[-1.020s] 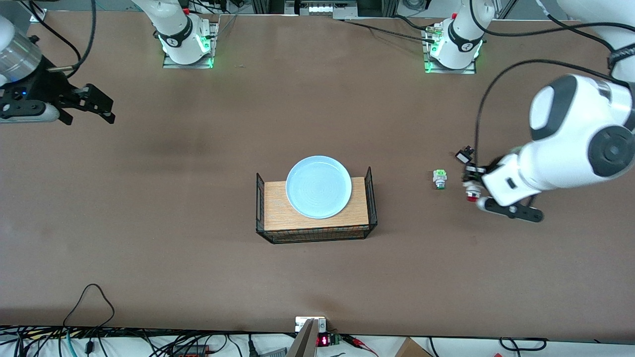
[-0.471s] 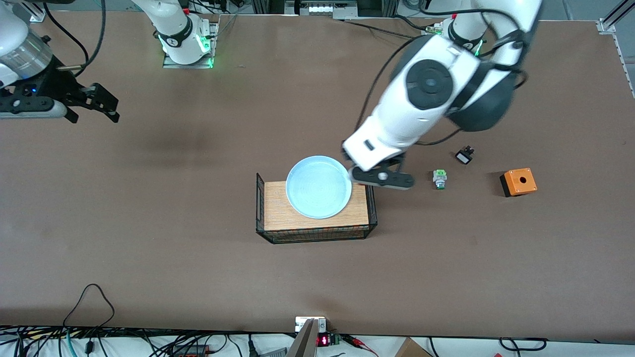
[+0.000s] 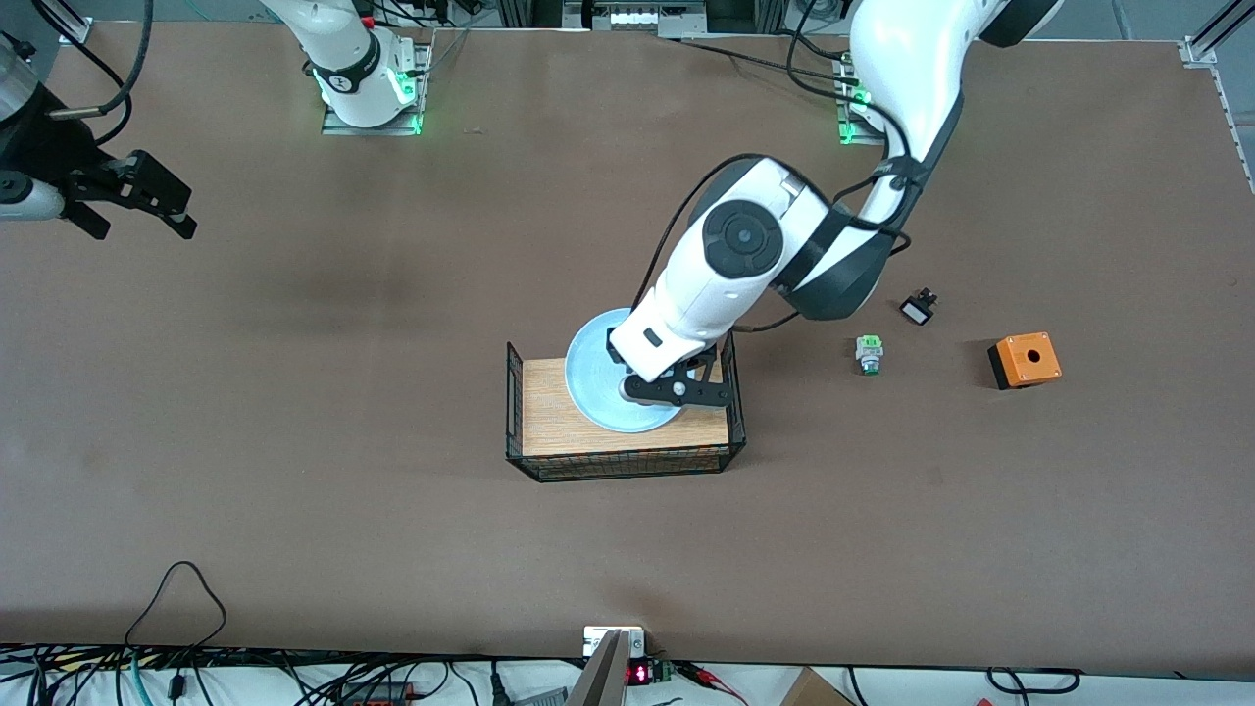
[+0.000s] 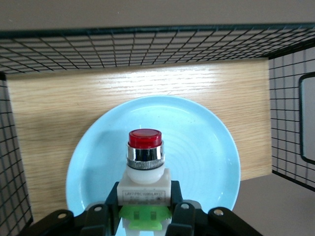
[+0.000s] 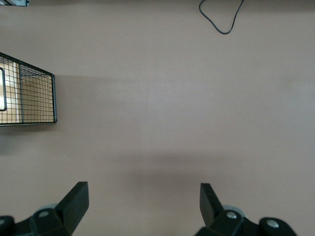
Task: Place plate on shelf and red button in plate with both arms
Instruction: 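Carry the red-capped button with the left gripper onto the plate, then open the left gripper to release the button on the plate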
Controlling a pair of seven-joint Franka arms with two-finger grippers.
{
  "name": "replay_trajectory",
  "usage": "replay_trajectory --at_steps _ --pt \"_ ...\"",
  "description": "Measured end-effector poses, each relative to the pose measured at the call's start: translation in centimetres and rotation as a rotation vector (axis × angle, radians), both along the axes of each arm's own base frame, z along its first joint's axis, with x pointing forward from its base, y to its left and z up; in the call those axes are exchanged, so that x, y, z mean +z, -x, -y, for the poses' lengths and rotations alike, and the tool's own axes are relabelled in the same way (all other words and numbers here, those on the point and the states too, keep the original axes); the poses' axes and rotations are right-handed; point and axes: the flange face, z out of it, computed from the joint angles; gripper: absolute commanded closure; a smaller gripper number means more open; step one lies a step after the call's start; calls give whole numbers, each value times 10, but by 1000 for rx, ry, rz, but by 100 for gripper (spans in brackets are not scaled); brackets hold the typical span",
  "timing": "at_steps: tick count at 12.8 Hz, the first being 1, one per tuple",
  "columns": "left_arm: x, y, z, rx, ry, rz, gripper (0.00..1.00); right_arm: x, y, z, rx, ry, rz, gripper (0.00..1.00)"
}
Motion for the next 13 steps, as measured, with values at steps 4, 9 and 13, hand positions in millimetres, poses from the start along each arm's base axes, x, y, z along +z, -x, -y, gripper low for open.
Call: replay_trajectory --at_steps 4,9,13 --pt "-36 12 22 -27 -10 -25 83 -11 -38 -3 9 -13 -26 0" --pt "-37 16 30 -33 -13 -15 0 -22 -52 -4 8 -8 -69 0" --pt "1 8 11 -22 -42 -27 0 -13 -32 -4 -10 -9 -79 0"
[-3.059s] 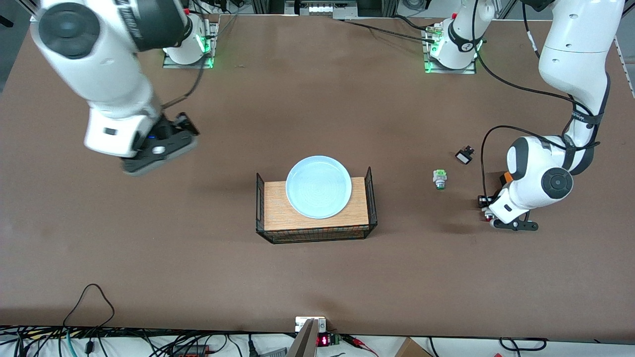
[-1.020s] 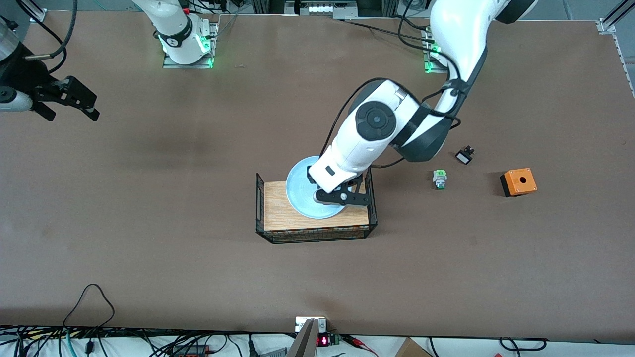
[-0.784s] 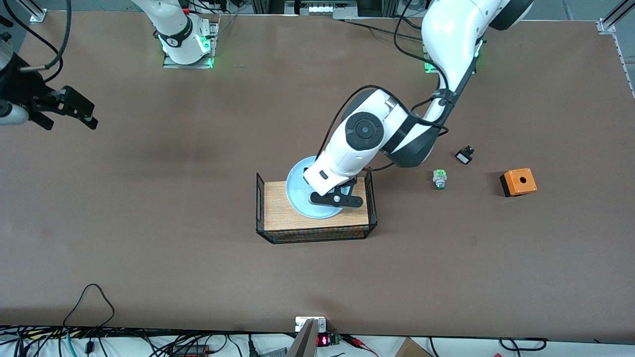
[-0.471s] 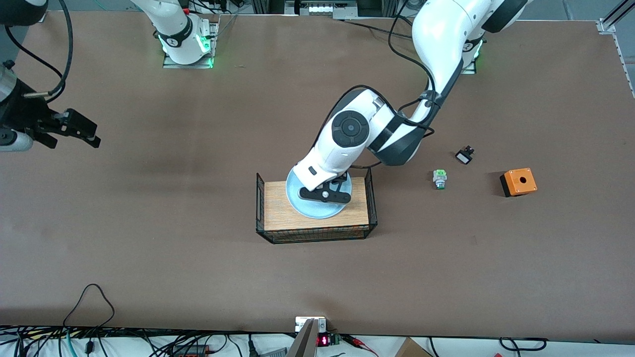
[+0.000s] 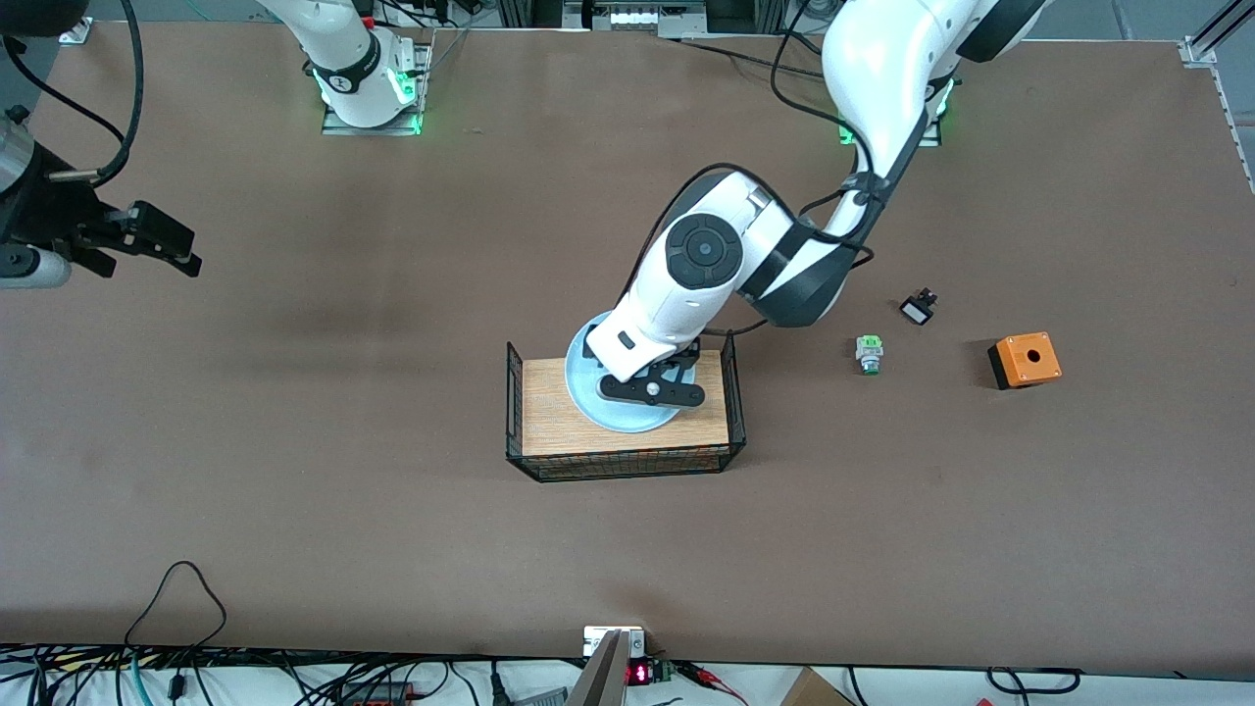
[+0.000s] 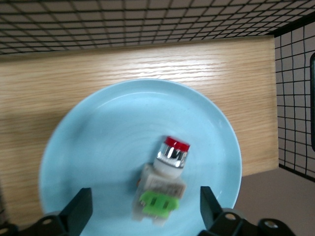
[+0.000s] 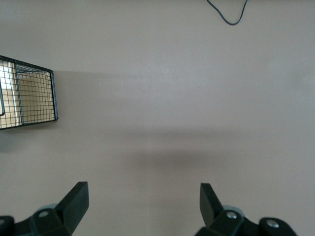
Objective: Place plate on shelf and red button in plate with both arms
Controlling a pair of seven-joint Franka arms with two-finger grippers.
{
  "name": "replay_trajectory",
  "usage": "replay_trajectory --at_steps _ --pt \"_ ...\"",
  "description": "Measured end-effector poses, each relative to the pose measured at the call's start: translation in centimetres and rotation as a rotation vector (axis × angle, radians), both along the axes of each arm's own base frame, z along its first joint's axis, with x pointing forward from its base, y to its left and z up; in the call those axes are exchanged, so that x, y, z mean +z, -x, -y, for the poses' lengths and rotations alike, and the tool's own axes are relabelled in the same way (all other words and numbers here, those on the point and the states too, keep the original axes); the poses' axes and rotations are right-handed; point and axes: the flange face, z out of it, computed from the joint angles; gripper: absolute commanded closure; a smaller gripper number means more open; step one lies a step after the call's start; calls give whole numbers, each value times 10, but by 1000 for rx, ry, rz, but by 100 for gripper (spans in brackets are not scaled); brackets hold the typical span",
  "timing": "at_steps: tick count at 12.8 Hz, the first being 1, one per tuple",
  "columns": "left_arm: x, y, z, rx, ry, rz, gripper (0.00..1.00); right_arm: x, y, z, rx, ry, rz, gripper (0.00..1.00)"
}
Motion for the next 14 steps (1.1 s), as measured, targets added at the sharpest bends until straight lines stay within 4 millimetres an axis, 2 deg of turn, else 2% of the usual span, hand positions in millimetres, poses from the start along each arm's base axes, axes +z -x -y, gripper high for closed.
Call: replay_trajectory --at_steps 2,4,6,9,12,14 --pt "50 -1 -33 17 -46 -36 0 1 17 1 -4 -1 7 0" --pt "110 -2 -91 57 -99 -84 0 1 25 1 -5 -1 11 0" --pt "154 3 -152 36 -145 -143 0 0 26 0 -3 -1 10 0" --pt "183 -2 -225 -84 -149 -159 0 2 27 0 -4 -1 14 0" --pt "189 0 -295 -167 -181 -130 0 15 35 0 -3 -2 35 0" --pt "193 11 -338 -185 -180 -61 0 20 38 0 -3 -3 40 0"
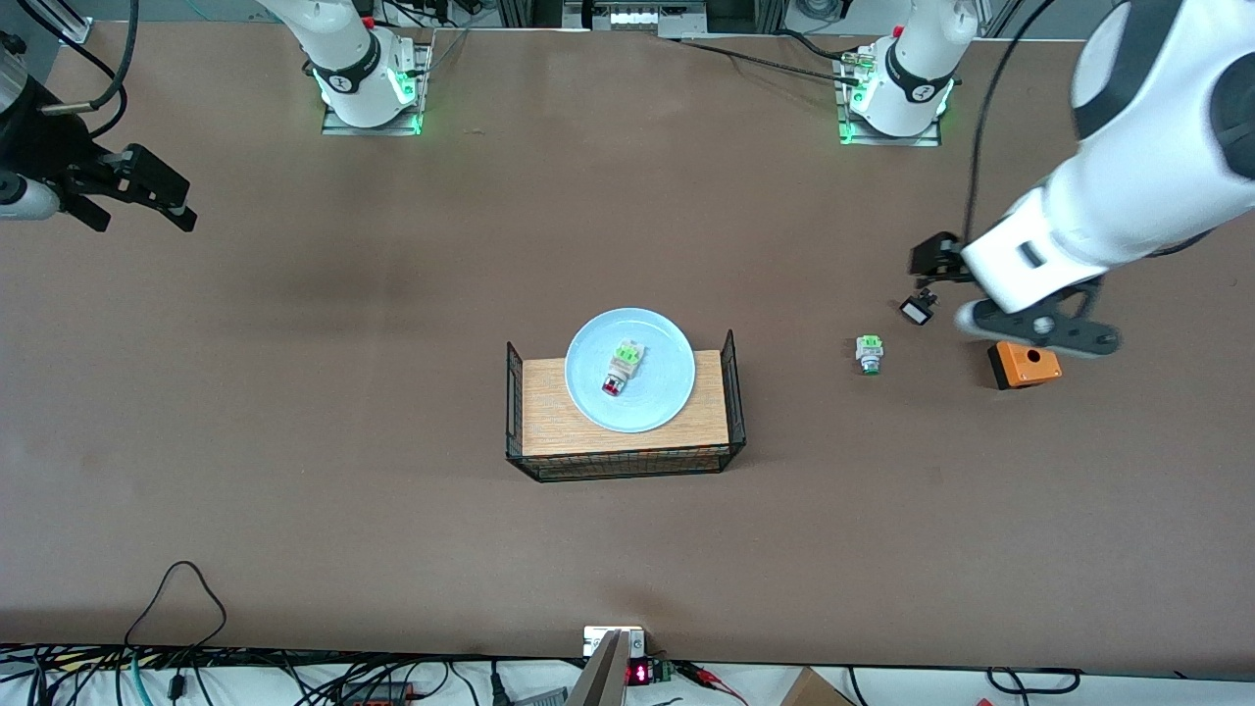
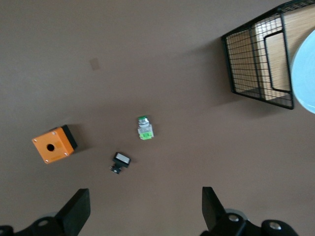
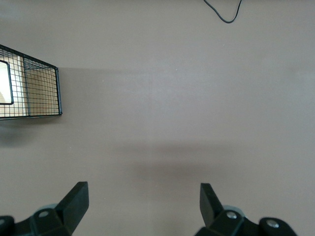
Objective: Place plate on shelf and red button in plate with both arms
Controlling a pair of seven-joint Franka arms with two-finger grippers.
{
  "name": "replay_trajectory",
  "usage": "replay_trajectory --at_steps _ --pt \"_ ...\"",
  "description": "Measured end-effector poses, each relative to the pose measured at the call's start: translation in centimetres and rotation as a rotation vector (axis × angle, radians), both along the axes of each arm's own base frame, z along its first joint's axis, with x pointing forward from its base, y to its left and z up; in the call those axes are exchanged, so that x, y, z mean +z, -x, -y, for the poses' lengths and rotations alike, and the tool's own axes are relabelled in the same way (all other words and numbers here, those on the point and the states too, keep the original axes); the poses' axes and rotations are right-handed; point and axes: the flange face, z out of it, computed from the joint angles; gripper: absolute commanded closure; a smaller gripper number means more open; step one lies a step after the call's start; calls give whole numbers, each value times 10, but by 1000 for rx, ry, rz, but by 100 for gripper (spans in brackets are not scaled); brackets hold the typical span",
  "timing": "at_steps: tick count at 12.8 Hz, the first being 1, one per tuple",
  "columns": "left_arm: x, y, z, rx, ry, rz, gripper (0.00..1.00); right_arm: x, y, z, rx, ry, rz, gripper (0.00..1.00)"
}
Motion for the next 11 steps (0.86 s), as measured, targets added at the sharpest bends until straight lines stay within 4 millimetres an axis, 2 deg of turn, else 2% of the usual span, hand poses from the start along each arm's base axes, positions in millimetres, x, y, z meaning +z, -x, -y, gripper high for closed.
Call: replay_trajectory --at_steps 3,5,7,11 --pt "-5 28 -61 49 -12 68 0 -5 -2 0 -1 1 -10 0" --pt "-7 41 -90 92 -17 79 0 -10 -3 1 -2 1 -22 0" --pt "-11 46 -102 107 -18 74 0 -13 -3 1 -2 2 -34 0" --pt "-17 46 -99 97 -20 56 0 -12 -3 1 -1 2 -33 0"
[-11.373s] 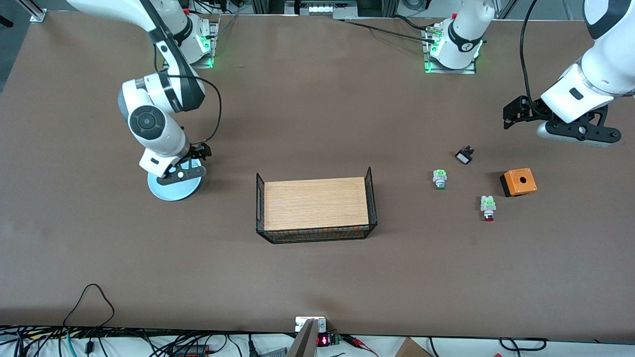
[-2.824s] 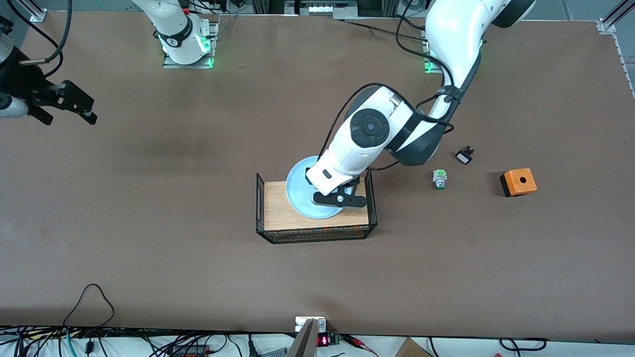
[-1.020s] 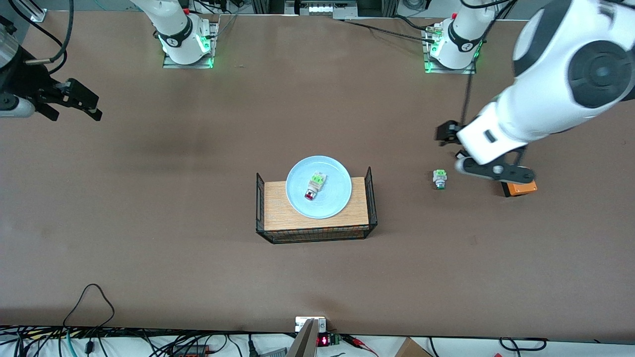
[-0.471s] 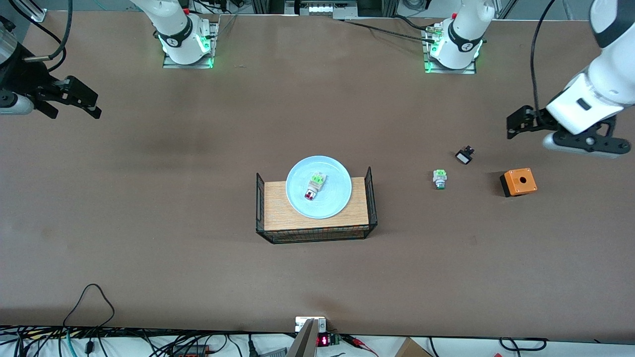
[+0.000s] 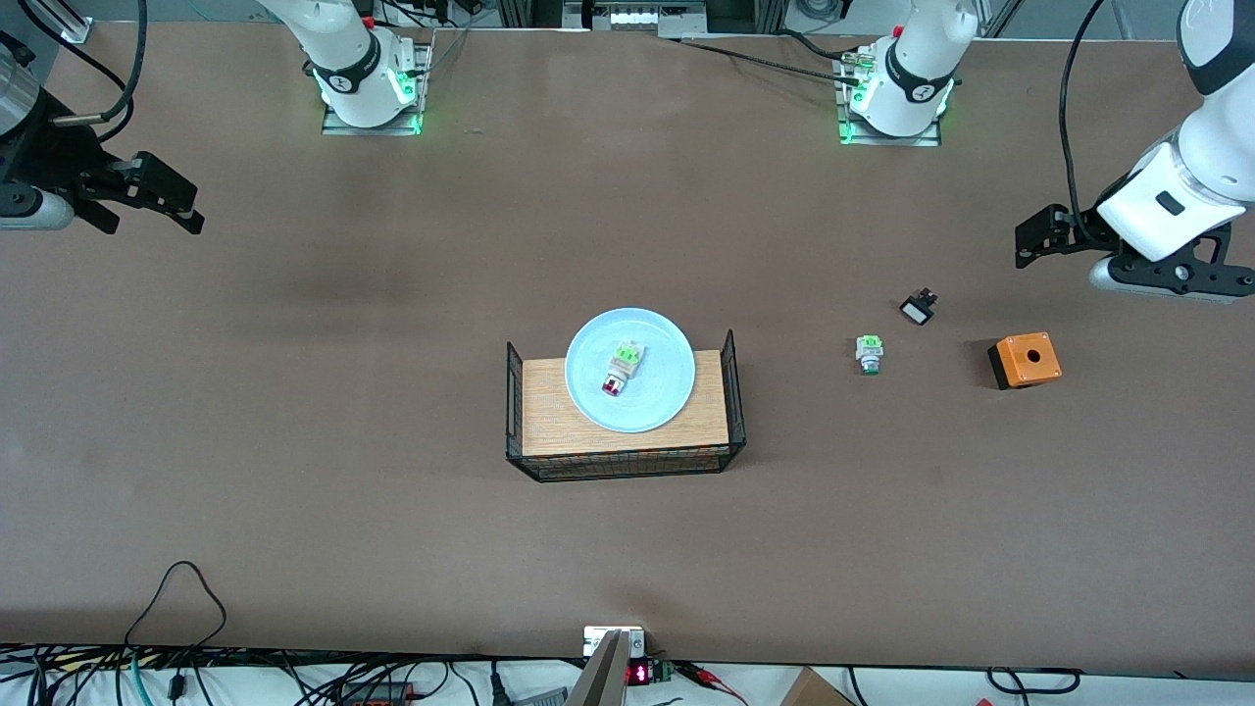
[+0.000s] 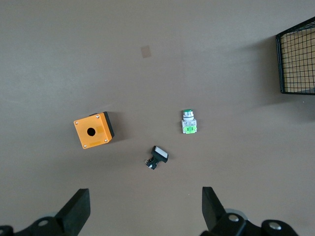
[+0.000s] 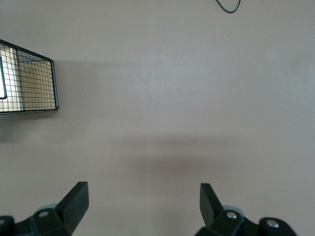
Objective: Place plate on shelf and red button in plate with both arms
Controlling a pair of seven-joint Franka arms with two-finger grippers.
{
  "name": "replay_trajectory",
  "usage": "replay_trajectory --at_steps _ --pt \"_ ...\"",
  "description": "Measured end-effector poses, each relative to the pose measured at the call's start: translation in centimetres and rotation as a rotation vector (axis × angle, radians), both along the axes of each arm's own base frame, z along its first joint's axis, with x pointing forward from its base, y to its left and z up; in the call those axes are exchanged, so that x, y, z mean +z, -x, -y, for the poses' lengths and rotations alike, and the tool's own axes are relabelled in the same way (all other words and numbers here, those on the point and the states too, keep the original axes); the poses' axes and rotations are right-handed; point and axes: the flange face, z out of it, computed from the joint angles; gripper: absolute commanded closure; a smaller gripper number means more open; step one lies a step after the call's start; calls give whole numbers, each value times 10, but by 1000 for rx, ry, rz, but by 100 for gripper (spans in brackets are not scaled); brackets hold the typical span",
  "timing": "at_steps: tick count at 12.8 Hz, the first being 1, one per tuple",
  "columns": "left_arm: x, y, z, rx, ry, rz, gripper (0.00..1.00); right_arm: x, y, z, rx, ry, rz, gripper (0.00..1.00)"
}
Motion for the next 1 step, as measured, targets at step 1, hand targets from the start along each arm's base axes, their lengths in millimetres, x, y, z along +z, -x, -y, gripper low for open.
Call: replay_trajectory --at_steps 1 --pt "-1 -1 -1 2 0 -1 0 1 0 0 0 0 1 0"
